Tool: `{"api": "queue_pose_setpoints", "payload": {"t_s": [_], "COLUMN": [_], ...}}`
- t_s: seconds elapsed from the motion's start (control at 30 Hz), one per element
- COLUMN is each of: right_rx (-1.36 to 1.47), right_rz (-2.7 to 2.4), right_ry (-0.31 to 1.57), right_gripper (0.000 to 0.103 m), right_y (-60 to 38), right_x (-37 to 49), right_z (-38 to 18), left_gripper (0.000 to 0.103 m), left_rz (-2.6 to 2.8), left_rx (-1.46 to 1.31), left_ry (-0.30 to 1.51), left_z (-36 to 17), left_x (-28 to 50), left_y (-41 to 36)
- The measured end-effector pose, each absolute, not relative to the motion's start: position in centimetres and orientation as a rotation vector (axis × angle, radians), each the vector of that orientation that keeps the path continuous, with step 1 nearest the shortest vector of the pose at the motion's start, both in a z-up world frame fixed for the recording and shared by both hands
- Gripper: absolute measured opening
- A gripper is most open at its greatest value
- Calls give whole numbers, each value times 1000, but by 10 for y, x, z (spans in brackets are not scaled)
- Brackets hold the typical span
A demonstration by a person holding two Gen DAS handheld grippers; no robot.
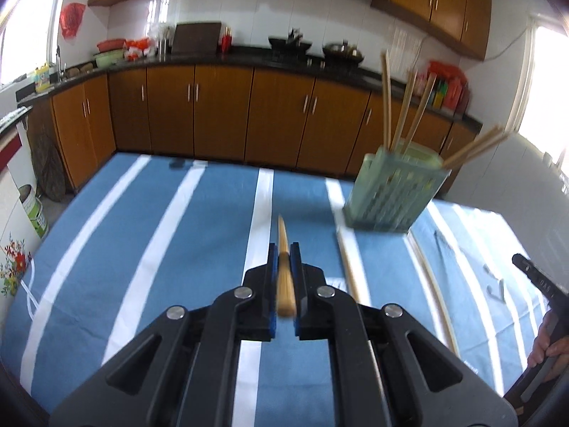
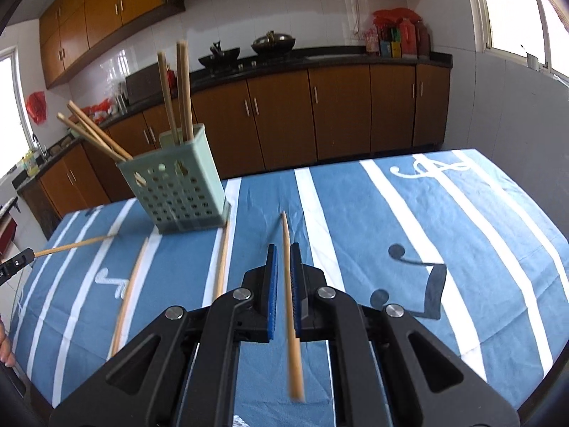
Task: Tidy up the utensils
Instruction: 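Lift the left tool's chopstick toward the holder while the right tool carries its chopstick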
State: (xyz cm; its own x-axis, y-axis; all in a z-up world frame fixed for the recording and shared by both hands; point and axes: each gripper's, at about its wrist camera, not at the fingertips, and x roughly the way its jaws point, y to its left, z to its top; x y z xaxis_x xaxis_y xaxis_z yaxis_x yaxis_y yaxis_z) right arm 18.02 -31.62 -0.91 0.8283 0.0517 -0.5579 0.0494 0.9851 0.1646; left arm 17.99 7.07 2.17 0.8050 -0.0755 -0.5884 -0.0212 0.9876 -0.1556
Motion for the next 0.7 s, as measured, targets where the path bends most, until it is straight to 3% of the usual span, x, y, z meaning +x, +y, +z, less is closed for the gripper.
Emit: {"api": "queue_pose_setpoints", "payload": {"t_s": [0.17,0.3,0.43,0.7], "right_rx": [174,150,162,178], "right_rz": [8,28,-19,-110], "right_ry": [563,644,754,881], "right_gripper": [8,9,36,35], "right_y": [-317,-318,-329,-349], "right_x": [179,187,190,189], "right_z": [3,-16,-50,-93], "left_gripper": [8,8,8,8], "left_rz": [-37,-39,-39,-40], "left_rx": [-176,-178,-179,-179], "left_ry": [563,553,554,554], "left_z": [45,50,50,50], "left_x": [175,175,172,170], "left_y": [72,71,71,71]}}
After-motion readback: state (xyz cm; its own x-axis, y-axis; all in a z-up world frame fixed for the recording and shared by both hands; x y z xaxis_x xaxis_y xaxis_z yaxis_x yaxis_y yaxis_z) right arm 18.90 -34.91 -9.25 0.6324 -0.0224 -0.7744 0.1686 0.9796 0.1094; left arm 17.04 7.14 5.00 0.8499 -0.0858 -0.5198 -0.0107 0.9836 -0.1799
